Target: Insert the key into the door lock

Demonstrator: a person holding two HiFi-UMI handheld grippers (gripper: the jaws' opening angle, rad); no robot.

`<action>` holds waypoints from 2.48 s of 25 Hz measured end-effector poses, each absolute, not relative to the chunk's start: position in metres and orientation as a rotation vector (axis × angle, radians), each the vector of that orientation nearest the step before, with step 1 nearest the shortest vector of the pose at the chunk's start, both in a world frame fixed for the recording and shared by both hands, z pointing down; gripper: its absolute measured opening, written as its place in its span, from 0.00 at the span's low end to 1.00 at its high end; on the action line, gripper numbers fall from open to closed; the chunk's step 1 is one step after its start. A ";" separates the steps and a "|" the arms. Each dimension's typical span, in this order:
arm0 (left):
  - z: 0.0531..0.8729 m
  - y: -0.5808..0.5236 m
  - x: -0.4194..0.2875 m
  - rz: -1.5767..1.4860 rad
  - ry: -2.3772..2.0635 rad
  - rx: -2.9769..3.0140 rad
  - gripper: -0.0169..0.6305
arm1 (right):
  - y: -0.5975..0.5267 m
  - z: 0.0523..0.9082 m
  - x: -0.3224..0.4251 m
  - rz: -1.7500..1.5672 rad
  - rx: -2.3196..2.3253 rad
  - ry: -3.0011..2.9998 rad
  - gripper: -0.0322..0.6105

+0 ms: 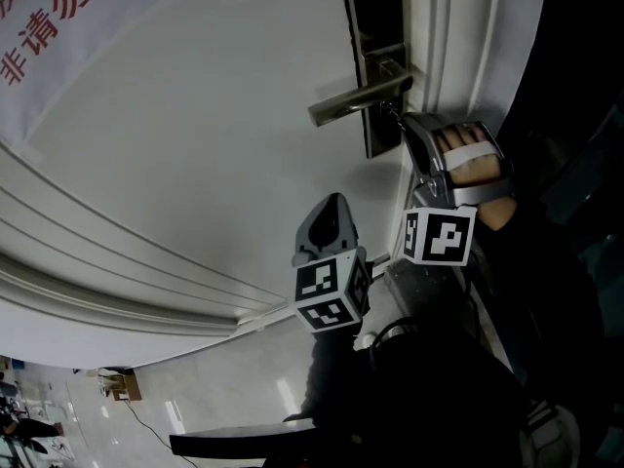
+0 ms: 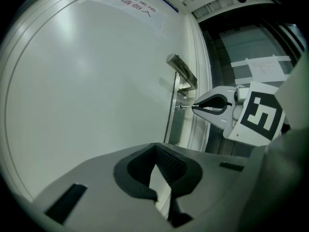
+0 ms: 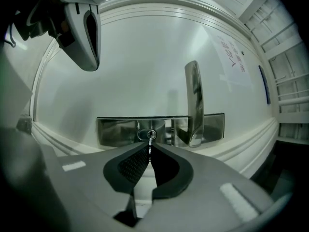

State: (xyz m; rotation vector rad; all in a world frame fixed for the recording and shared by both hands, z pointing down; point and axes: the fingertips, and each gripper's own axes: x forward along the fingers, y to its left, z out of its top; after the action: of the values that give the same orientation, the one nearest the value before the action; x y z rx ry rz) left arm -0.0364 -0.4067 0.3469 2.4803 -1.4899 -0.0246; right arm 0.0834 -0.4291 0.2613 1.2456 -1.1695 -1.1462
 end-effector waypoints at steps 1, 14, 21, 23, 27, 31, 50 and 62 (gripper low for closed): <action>0.347 -0.407 -0.035 -0.025 -1.487 2.483 0.03 | -0.430 0.261 0.083 -1.146 1.243 -1.167 0.07; 0.349 -0.411 -0.035 -0.025 -1.480 2.480 0.03 | -0.432 0.261 0.082 -1.142 1.226 -1.147 0.07; 0.350 -0.412 -0.033 -0.025 -1.473 2.480 0.03 | -0.438 0.262 0.078 -1.113 1.233 -1.131 0.07; 0.350 -0.413 -0.035 -0.024 -1.472 2.478 0.03 | -0.438 0.262 0.079 -1.115 1.238 -1.125 0.07; 0.352 -0.415 -0.037 -0.022 -1.478 2.471 0.03 | -0.439 0.262 0.079 -1.126 1.237 -1.123 0.07; 0.351 -0.416 -0.038 -0.027 -1.480 2.465 0.03 | -0.439 0.262 0.079 -1.126 1.234 -1.126 0.07; 0.351 -0.416 -0.035 -0.036 -1.485 2.457 0.03 | -0.439 0.263 0.078 -1.139 1.216 -1.130 0.07; 0.349 -0.416 -0.037 -0.041 -1.486 2.459 0.03 | -0.438 0.262 0.078 -1.146 1.215 -1.114 0.07</action>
State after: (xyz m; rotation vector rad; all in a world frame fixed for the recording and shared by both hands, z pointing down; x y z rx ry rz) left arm -0.0368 -0.4161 0.3493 2.4589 -1.4859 -0.0407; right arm 0.0782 -0.4385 0.2622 1.2153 -1.1140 -1.1459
